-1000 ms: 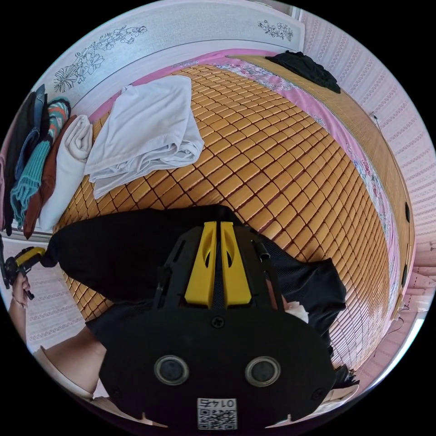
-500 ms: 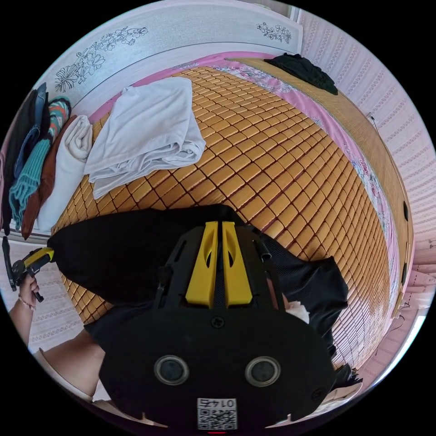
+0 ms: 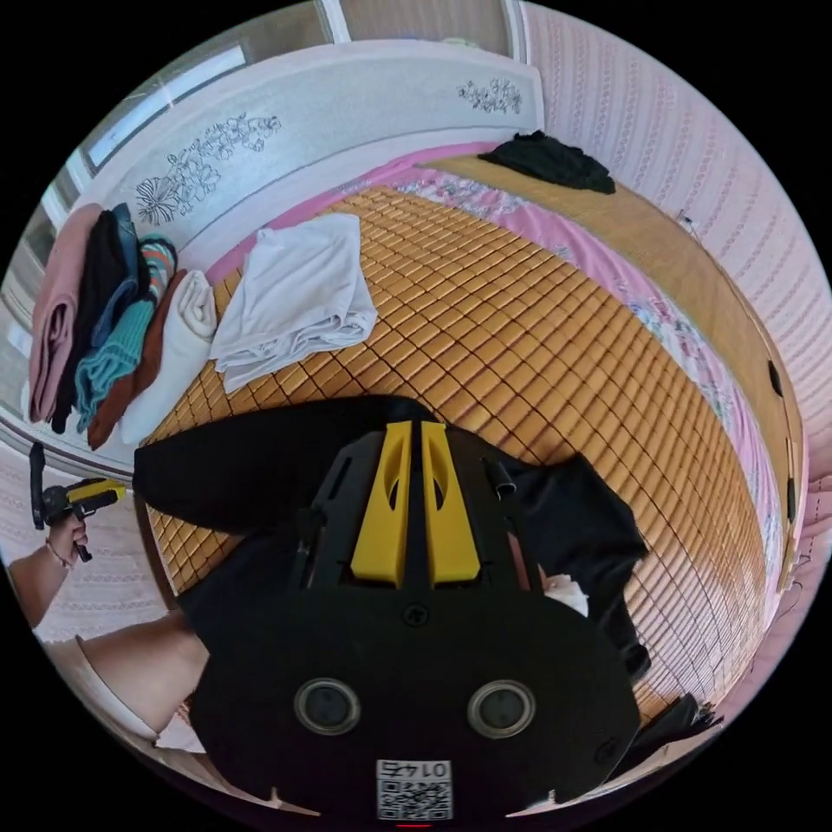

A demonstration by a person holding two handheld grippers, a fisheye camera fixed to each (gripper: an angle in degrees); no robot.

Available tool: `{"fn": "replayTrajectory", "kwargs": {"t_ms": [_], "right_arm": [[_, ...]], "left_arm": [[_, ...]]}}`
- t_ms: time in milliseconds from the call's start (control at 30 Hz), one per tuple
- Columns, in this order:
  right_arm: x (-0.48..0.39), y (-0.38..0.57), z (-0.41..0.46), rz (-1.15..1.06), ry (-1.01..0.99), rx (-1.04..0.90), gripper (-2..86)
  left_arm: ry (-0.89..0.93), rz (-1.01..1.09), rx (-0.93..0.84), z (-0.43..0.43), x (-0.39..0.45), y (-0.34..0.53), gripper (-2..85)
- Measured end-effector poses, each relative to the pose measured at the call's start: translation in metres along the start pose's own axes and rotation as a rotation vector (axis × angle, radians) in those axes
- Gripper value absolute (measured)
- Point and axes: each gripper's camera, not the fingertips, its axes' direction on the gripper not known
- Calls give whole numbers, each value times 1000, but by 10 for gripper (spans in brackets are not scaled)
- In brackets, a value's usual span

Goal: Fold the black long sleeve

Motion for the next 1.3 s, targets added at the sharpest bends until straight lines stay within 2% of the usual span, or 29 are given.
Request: {"fn": "replayTrajectory", "kwargs": {"t_ms": [133, 200, 300, 467, 500, 733, 833, 1000, 1067, 1133, 1167, 1200, 1300], "right_arm": [[24, 112, -33, 121, 115, -91, 1], [28, 200, -39, 238, 133, -245, 0], [14, 298, -46, 366, 106, -406, -3], [-24, 381, -27, 415, 84, -539, -8], [-29, 388, -30, 425, 104, -465, -7], [-40, 424, -30, 462, 95, -331, -3], [-45, 442, -30, 495, 91, -252, -4], [-60, 471, -46, 662, 75, -129, -9], [-80, 470, -67, 641, 49, -55, -9], [-100, 462, -81, 608, 63, -23, -8], [-113, 452, -87, 583, 89, -16, -8], [-125, 440, -92, 543, 102, -6, -7], [-163, 401, -98, 398, 123, 43, -1]], "left_arm": [[111, 279, -41, 11, 62, 2, -6], [174, 433, -89, 27, 99, 7, 2], [155, 549, -154, 49, 125, 17, 9], [100, 654, -183, 70, 128, 25, 12], [97, 659, -192, 72, 125, 25, 10], [39, 810, -127, 80, 111, 41, -4], [71, 791, -48, 83, 92, 50, -6], [238, 673, 132, 80, 38, 68, 3], [236, 624, 232, 66, 18, 75, 12], [184, 493, 348, 52, -9, 74, 21], [176, 327, 412, 45, -35, 71, 22], [224, 185, 466, 42, -63, 68, 24], [302, 14, 544, 39, -128, 69, 49]]}}
